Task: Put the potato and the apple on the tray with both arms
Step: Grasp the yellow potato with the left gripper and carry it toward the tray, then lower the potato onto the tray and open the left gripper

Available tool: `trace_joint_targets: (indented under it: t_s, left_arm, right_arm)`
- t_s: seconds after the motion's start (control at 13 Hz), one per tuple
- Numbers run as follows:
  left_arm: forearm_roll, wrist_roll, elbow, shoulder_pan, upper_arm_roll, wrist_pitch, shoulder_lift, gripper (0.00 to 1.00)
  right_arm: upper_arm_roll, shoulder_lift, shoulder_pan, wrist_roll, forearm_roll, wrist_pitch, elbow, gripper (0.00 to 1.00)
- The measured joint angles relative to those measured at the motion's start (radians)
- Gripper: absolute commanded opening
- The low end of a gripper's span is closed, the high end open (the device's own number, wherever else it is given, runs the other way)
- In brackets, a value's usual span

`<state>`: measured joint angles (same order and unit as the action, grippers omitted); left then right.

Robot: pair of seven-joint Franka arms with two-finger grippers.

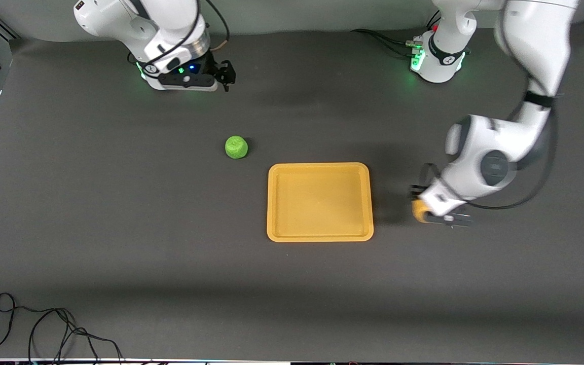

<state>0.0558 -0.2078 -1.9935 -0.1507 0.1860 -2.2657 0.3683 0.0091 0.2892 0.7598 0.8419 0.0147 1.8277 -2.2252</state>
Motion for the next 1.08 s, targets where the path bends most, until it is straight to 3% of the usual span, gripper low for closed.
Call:
trace_joint_targets:
  t_s: [0.23,0.31,0.38,0.46,0.77,0.92,1.08]
  left_arm:
    - [0.038,-0.183,0.02,-0.15,0.025,-0.089,0.054,0.09]
    - [0.04,-0.218,0.02,-0.181,0.025,-0.129,0.08,0.19]
    - [0.041,-0.24,0.021,-0.2,0.025,-0.168,0.11,0.71]
    - [0.042,-0.247,0.023,-0.208,0.024,-0.2,0.135,0.99]
    - [0.042,-0.257,0.038,-0.211,0.022,-0.22,0.159,1.0]
    - [0.044,-0.263,0.055,-0.21,0.021,-0.211,0.142,1.0]
    - [0.045,-0.267,0.078,-0.205,0.012,-0.112,0.075,1.0]
  right_arm:
    - [-0.007,0.056,0.002,0.004,0.0,0.056,-0.088,1.0]
    - [-0.008,0.082,0.002,0.004,0.0,0.077,-0.123,1.0]
    - [-0.008,0.102,0.002,0.004,0.0,0.114,-0.159,1.0]
    - [-0.008,0.109,0.002,0.007,0.0,0.173,-0.2,1.0]
    - [-0.008,0.049,0.007,0.023,0.0,0.482,-0.388,1.0]
    - [-0.007,-0.035,0.014,0.046,0.0,0.593,-0.417,1.0]
    - [-0.007,-0.135,0.023,0.059,0.0,0.695,-0.419,1.0]
